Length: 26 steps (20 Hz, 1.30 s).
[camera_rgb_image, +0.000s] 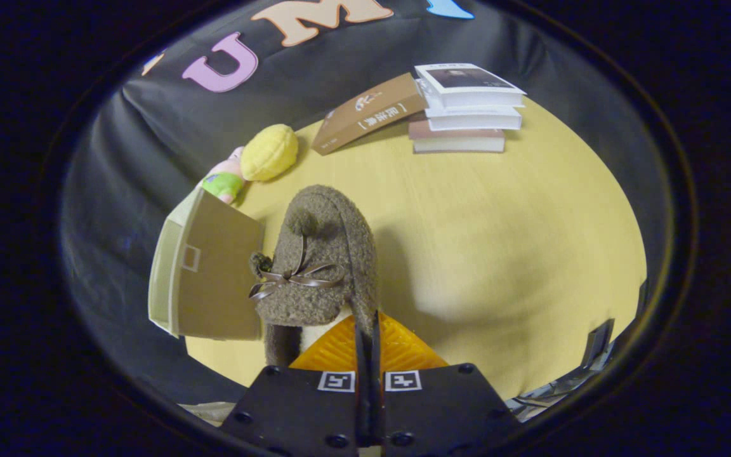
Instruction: Open the storage box then place both shoes into the box .Put the left shoe in first, then the right shoe, with the right side of both shoes facing outward in a uniform manner.
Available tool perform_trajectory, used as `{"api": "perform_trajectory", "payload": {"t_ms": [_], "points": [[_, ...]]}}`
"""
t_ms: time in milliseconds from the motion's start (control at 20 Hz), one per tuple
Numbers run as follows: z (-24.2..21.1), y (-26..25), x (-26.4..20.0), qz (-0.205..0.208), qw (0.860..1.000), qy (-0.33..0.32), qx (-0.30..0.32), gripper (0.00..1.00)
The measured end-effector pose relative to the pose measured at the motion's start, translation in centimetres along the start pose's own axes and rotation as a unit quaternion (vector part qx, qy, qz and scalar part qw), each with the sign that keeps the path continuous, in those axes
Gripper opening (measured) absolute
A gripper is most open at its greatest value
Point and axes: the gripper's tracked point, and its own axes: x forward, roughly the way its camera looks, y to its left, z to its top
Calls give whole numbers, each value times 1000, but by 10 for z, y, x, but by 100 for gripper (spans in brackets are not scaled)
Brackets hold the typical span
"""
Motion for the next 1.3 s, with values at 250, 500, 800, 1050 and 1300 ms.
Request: {"api": "perform_trajectory", "payload": {"t_ms": [250, 500, 800, 1050, 1300], "points": [[15, 67, -9, 15, 1000, -12, -13, 4], [32, 152, -17, 57, 998, -26, -21, 4], [32, 232, -8, 86, 995, -27, -37, 3], [19, 267, 16, 75, 996, -17, -51, 4], [9, 271, 51, 19, 997, -10, -67, 3]]}}
